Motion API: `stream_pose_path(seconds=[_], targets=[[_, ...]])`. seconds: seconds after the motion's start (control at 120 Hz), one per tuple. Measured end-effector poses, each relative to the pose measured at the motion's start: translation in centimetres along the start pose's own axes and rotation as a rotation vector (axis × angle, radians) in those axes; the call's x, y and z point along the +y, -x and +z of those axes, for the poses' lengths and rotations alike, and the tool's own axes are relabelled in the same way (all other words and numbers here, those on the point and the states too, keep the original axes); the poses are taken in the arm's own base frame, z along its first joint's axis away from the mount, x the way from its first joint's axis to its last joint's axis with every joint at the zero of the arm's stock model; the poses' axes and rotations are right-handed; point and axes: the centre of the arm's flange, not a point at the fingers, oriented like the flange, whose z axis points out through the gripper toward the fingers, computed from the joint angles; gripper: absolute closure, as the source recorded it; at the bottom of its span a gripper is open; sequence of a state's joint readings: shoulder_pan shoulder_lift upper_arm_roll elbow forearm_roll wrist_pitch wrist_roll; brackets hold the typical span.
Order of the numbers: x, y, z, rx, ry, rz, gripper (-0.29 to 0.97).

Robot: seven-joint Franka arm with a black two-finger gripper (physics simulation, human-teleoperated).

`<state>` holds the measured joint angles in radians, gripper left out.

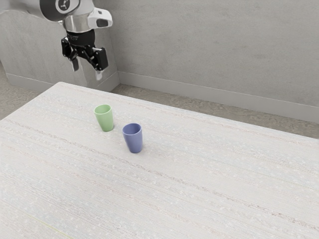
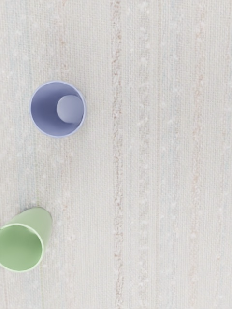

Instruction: Place the left cup onto the right cup

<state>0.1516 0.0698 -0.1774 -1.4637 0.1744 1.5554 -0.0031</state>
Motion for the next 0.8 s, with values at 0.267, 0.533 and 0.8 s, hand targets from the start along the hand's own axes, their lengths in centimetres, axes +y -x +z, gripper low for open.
stream_pose_path(seconds=[0.267,0.533,0.8], targets=[[-0.8,0.0,0.1,0.013,-0.002,0.005,0.00],[-0.4,-1.4,2.1,0.011,-0.002,0.028,0.00],[-0.4,-2.5,3.2,0.032,0.002,0.037,0.00]])
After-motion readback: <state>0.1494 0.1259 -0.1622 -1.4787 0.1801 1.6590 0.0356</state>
